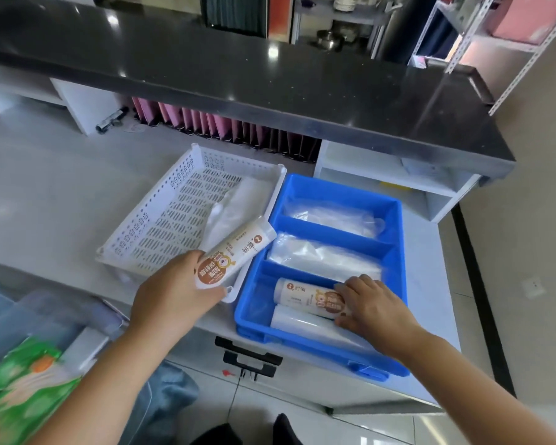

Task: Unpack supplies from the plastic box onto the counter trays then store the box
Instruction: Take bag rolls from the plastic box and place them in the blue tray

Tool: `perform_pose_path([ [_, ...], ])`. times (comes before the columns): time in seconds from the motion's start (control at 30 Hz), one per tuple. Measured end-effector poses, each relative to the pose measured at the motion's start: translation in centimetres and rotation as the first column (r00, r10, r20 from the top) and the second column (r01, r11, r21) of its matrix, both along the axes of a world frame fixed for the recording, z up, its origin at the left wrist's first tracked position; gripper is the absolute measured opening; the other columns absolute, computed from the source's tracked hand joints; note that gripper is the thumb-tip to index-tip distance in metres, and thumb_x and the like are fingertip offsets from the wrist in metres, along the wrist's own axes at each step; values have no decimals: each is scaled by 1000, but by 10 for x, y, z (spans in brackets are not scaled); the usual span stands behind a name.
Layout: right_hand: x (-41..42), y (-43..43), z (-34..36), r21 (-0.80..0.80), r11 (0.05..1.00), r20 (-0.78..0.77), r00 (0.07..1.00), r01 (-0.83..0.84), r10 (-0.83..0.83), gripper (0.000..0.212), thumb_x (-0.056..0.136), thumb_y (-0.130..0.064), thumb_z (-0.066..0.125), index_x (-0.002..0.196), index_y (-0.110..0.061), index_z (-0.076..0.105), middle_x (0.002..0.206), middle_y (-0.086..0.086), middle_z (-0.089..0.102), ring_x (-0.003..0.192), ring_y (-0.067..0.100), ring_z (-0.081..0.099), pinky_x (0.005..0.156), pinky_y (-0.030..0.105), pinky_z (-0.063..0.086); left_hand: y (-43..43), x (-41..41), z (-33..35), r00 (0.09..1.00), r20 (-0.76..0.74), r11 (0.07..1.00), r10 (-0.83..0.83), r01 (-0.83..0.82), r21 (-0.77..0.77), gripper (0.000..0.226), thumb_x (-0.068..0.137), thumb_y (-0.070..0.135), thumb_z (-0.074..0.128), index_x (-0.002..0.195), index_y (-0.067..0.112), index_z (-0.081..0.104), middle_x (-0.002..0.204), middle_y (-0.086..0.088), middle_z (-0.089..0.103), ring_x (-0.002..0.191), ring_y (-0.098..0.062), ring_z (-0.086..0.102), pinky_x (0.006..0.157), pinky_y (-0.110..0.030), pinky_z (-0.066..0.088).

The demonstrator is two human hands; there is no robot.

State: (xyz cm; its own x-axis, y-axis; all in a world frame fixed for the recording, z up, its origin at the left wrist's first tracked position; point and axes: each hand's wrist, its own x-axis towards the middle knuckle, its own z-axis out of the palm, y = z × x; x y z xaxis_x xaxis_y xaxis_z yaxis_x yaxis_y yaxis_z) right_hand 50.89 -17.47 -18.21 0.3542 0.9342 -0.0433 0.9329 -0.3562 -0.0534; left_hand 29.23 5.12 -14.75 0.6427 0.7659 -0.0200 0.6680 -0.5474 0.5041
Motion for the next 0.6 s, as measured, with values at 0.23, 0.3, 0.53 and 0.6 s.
perform_pose_path([
  [0.23,1,-2,-3,71,997,-19,1000,-10,11,44,89,-39,55,128,-18,51,117,0,55,105,21,48,95,30,43,-10,28,3,999,36,998,-8,10,-67,34,62,45,69,89,35,52,76,13,62,64,-1,56,52,-22,41],
  [0.3,-5,11,9,235,963,-239,968,130,-73,43,87,-32,62,127,-17,54,113,-1,57,104,16,50,92,22,42,-15,38,6,997,61,995,-46,51,-83,34,61,47,69,88,36,50,76,14,61,62,0,57,51,-23,42],
  [0.53,-24,80,55,254,643,-961,266,723,80,23,84,-28,64,103,-16,60,99,2,70,92,12,67,81,25,55,-38,81,17,974,181,982,-132,154,-109,34,60,50,68,84,37,47,74,15,60,59,1,56,47,-21,36],
  [0.6,-24,88,57,231,562,-973,202,794,114,26,82,-27,67,103,-12,60,99,9,71,93,21,68,84,36,56,-41,88,15,968,192,978,-165,186,-97,35,62,49,69,84,37,46,77,13,60,62,0,56,48,-21,39],
])
